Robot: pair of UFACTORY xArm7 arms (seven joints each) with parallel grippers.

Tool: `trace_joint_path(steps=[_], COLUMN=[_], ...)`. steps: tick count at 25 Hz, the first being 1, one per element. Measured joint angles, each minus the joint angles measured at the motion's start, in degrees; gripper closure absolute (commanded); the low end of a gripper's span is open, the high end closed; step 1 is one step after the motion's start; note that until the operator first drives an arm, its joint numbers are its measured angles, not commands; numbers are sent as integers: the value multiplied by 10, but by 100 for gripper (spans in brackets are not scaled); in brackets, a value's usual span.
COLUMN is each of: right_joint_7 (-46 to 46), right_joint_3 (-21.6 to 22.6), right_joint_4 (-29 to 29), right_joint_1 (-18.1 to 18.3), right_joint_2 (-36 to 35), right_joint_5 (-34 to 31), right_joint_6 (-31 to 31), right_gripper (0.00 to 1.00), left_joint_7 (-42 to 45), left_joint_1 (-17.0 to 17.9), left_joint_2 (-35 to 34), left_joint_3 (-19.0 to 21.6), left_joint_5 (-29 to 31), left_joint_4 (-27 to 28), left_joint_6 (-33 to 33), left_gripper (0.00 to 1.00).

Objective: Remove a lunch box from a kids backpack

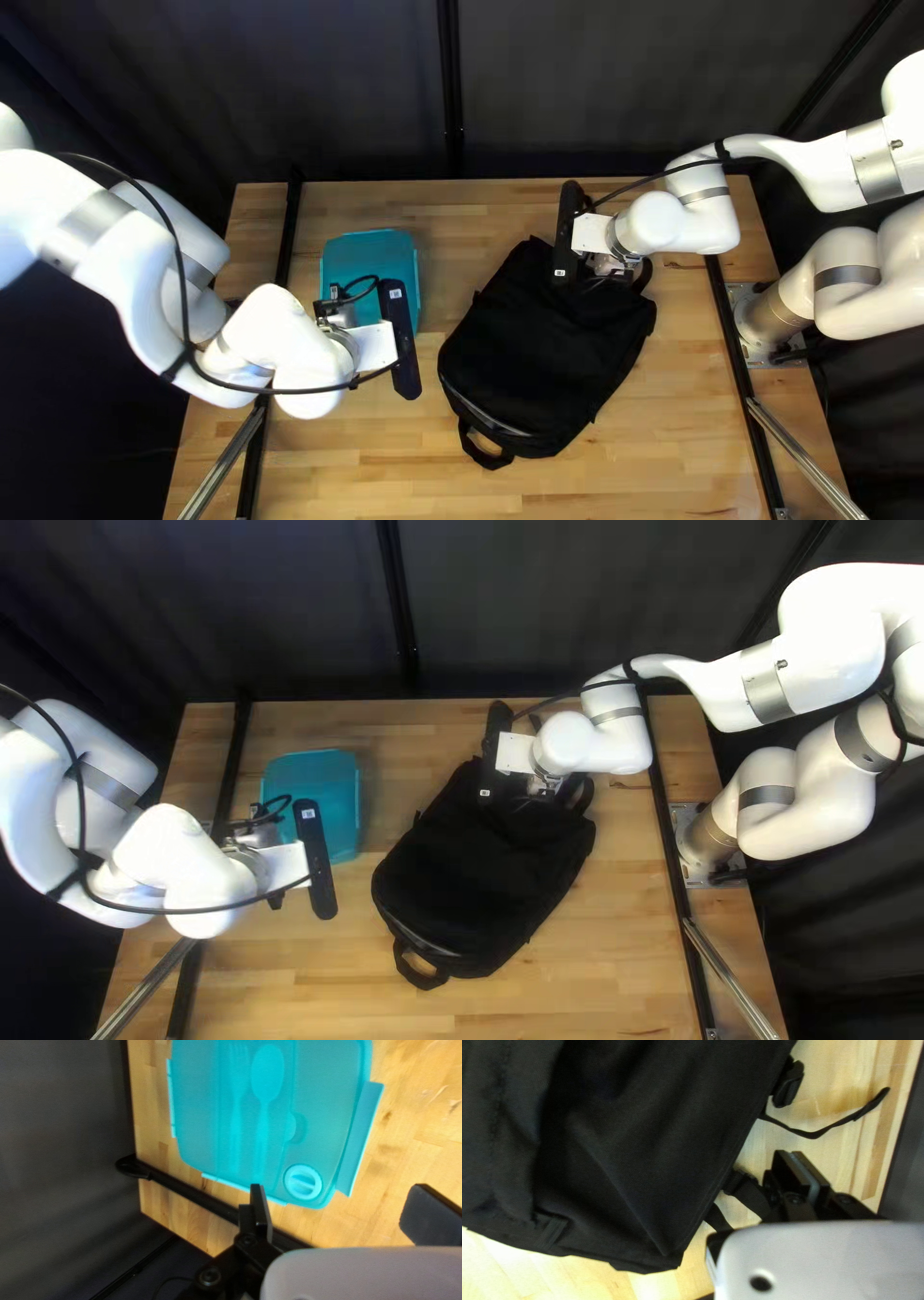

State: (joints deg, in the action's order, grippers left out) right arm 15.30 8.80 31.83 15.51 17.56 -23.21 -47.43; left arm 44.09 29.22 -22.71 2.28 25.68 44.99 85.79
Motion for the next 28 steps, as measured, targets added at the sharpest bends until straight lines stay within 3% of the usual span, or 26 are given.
trace_joint_path(steps=[5,6,11,12,13,14,15,17,28], right_joint_7=[-16,-20,-40,-43,-47,-50,-52,-53,-70], right_joint_3=[-2,-2,-4,-4,-3,-3,-2,2,9], right_joint_4=[9,12,26,28,31,33,35,37,52], right_joint_1=[-2,-2,-5,-6,-7,-8,-10,-13,-40], right_joint_2=[27,33,75,84,94,104,112,124,159], right_joint_5=[4,5,9,10,11,12,13,15,44], right_joint_6=[-35,-43,-95,-106,-117,-128,-136,-148,-178], right_gripper=[79,72,65,59,32,18,8,0,0], left_joint_7=[-24,-28,-45,-48,-50,-50,-50,-50,-50], left_joint_1=[1,2,14,17,18,19,19,19,19], left_joint_2=[6,10,28,29,29,30,30,30,30], left_joint_3=[-6,-7,-1,1,2,2,2,2,2], left_joint_5=[-27,-36,-72,-76,-79,-80,-80,-80,-80], left_joint_4=[82,101,197,207,212,214,215,216,216], left_joint_6=[30,34,70,76,79,80,81,81,81], left_gripper=[0,0,0,0,0,0,0,0,0])
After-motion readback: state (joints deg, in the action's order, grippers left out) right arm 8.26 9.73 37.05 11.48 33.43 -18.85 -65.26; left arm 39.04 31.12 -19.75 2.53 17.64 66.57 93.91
